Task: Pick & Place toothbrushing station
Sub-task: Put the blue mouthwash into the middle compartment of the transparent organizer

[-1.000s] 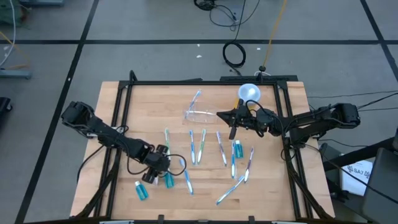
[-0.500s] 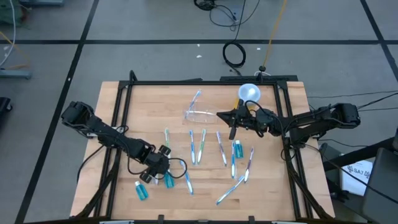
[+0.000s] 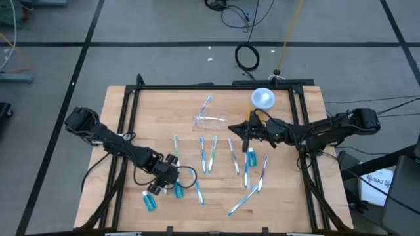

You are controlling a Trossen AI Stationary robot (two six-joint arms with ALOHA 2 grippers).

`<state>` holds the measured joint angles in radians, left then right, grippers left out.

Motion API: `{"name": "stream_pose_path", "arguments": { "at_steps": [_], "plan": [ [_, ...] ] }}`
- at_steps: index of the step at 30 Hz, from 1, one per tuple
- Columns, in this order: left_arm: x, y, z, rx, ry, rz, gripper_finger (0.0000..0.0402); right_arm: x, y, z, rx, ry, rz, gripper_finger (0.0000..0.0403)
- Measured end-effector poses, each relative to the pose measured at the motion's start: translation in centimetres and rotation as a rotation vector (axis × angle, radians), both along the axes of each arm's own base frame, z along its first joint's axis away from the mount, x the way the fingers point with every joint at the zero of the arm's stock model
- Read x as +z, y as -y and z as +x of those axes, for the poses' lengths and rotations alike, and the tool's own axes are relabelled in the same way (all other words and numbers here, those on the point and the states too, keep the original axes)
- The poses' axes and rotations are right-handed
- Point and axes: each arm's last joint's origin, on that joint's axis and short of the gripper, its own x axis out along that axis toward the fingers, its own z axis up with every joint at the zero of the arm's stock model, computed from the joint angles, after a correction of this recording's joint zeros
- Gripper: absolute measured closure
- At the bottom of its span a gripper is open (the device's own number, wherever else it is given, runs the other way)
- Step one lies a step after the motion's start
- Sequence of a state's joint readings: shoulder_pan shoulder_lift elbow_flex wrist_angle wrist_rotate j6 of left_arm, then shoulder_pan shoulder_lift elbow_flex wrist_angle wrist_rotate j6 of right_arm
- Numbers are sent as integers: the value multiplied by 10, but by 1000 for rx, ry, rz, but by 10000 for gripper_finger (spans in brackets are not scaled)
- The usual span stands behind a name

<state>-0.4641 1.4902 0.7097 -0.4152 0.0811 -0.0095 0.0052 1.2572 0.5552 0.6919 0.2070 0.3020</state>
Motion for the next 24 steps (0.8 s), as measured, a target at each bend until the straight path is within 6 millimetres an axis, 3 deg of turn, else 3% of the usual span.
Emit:
{"name": "stream_pose_path", "arguments": {
  "at_steps": [8,14,24],
  "plan": [
    [0,9,-5,110,-39,-46,222,1,-23,-1,87,12,27,399],
    [0,15,-8,95,-41,-48,222,1,-32,-1,125,18,28,399],
    [0,22,-13,141,9,23,222,1,-37,-2,141,14,-1,399]
  ]
}}
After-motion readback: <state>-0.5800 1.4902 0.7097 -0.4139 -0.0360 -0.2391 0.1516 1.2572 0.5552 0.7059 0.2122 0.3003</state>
